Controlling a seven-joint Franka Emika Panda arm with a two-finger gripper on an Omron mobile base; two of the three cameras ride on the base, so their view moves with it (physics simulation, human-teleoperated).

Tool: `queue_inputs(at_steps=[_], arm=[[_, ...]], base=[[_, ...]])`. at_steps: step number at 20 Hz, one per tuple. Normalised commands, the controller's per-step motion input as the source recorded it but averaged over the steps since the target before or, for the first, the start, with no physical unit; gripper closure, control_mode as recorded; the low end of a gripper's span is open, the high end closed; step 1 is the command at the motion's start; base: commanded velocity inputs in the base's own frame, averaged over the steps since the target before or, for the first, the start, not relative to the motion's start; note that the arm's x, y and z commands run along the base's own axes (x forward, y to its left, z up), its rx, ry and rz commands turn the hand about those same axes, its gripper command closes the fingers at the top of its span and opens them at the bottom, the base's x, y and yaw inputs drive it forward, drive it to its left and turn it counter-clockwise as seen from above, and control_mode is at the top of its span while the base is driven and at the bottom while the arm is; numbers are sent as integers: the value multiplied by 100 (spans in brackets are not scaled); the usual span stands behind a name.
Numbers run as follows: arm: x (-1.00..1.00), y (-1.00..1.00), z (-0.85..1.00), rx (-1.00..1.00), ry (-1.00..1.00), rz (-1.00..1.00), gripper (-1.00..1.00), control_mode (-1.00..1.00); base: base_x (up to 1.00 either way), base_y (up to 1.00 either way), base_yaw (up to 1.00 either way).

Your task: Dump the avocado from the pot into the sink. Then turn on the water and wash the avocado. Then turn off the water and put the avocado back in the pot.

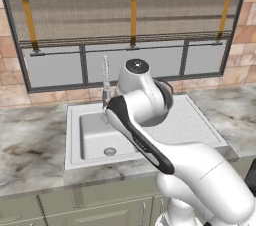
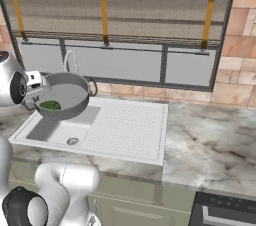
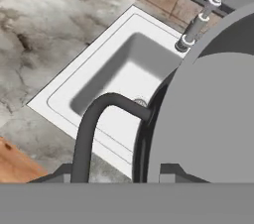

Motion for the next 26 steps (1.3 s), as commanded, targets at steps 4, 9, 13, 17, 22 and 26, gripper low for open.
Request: queue_inputs(at_steps=[4,9,13,17,22,26], arm=[[-51,96,0,0,0,9,100,-100],[-44,92,0,0,0,10,100,-100],[-10,82,0,2,0,12,100,-100],[6,60,0,7,0,12,100,-100],[34,53,0,11,0,11,100,-100],[49,41,0,14,0,10,100,-100]], base=[[0,0,0],[0,0,0],[0,0,0],[0,0,0],[0,0,0],[0,0,0]])
